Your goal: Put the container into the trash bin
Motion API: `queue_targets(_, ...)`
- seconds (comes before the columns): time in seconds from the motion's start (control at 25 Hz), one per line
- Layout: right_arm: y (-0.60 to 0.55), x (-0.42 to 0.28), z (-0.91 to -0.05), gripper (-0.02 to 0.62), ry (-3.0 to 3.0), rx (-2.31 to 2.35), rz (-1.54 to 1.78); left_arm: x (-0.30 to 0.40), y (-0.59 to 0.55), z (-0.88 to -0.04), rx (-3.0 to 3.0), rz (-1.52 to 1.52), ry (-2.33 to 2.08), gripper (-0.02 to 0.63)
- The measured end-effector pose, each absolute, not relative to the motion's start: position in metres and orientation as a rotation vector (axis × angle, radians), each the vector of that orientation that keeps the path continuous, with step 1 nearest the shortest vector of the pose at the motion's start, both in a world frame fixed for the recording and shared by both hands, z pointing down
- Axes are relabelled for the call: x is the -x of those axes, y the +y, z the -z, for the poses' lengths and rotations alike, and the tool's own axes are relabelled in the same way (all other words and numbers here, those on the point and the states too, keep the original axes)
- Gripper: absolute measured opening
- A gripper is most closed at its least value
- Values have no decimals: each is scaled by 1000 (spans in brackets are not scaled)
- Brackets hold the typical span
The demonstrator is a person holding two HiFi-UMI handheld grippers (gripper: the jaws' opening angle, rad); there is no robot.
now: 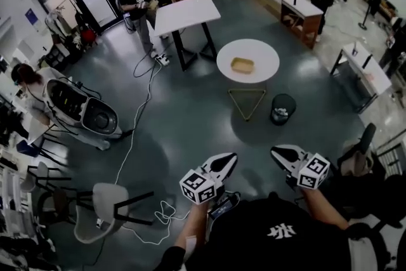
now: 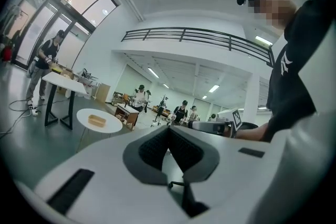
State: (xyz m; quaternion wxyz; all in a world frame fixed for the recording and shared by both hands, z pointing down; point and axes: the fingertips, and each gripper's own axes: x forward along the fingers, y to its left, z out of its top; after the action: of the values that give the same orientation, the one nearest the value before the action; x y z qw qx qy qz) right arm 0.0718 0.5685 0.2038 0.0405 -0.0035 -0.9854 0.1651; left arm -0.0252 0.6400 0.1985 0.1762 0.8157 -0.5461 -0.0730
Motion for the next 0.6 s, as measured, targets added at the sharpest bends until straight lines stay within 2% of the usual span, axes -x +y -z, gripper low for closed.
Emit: queue_targets(0.6, 577, -55, -210, 49, -2975, -60, -499, 49, 656, -228, -2268, 281, -1493, 3)
